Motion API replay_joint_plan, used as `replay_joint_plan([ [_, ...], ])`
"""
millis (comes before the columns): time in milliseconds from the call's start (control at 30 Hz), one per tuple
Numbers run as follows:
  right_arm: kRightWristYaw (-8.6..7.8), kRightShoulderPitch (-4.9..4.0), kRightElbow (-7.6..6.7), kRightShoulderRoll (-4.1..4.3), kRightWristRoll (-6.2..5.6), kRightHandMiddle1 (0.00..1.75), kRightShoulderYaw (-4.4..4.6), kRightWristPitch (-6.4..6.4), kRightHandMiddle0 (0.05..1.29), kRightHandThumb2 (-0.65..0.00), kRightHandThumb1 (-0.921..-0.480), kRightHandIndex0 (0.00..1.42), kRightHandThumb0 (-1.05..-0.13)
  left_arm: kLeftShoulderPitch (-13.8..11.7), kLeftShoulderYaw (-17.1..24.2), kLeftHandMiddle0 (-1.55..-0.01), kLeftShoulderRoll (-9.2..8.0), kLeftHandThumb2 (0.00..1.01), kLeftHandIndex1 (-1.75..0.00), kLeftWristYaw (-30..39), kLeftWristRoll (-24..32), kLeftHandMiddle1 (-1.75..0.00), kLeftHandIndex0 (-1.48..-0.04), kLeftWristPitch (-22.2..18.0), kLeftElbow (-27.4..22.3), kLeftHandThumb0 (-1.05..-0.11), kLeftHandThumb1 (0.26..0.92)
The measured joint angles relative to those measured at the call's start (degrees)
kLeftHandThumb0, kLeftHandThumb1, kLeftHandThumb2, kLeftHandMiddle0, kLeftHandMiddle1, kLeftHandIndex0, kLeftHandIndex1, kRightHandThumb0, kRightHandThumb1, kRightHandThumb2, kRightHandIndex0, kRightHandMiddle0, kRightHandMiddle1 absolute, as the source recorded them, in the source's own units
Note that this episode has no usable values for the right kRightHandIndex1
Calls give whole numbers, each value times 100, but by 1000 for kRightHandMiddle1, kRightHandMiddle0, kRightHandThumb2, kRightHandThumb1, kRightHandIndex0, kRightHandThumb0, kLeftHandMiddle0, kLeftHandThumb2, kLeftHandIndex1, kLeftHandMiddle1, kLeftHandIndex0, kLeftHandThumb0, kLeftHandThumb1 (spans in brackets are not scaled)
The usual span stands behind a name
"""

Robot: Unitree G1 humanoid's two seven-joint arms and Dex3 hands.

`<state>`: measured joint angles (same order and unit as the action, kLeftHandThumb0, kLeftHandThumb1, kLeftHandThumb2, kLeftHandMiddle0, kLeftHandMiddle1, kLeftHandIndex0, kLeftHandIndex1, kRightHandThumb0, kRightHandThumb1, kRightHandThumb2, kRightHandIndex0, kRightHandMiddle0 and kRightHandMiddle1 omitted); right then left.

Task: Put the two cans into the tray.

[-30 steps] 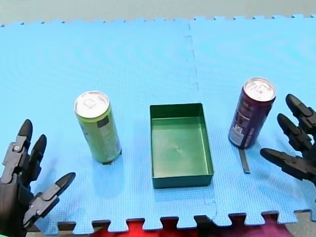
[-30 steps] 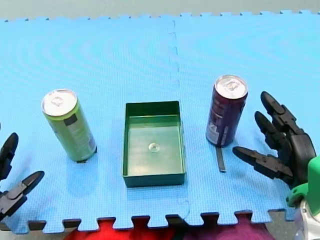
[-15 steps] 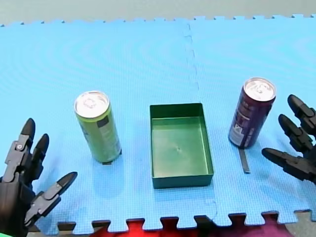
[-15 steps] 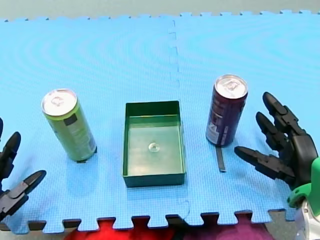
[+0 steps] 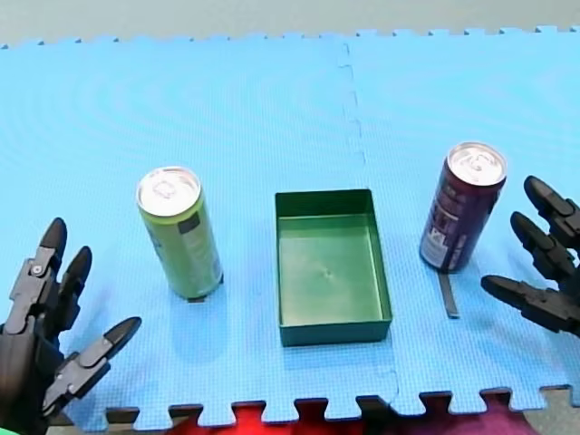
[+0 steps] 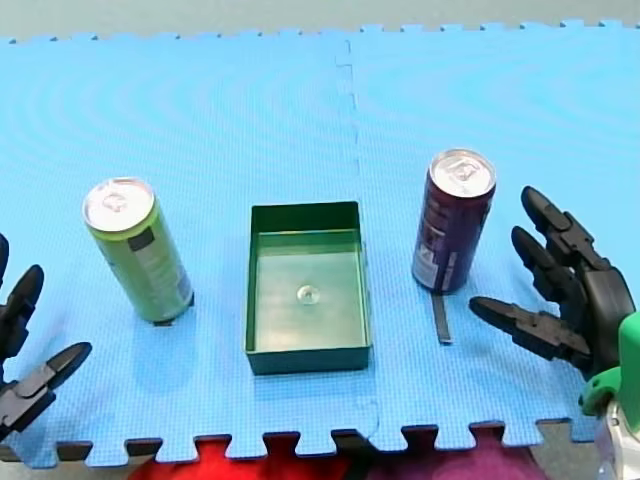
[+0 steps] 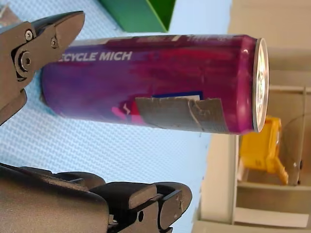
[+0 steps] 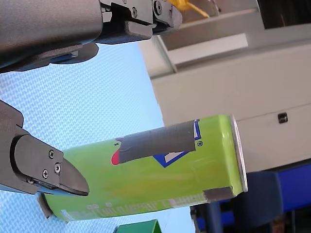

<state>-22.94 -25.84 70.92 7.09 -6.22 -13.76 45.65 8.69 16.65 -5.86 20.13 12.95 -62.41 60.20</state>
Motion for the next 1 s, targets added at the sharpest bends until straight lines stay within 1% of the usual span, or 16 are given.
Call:
replay_joint_plan([
  [200, 50, -4, 42, 16, 47, 0, 30, -4, 292, 0, -657, 261, -1048, 44, 38, -228, -4, 0, 0, 184, 134, -1, -127, 34, 47, -1048, 835],
  [400, 135, -11, 73, 33, 90, 0, 52, -4, 287, 0, -644, 259, -1048, 73, 88, -228, -5, 0, 0, 305, 198, -1, -126, 42, 98, -1048, 829],
  [700, 171, -15, 133, 49, 123, 0, 61, -3, 278, 0, -638, 259, -1048, 85, 140, -227, -3, 0, -1, 367, 199, -1, -127, 42, 116, -1048, 822],
  [1000, 170, -16, 145, 48, 125, 0, 53, -3, 274, -2, -642, 260, -1048, 84, 151, -227, 13, 0, 0, 355, 194, 0, -126, 42, 93, -1048, 821],
])
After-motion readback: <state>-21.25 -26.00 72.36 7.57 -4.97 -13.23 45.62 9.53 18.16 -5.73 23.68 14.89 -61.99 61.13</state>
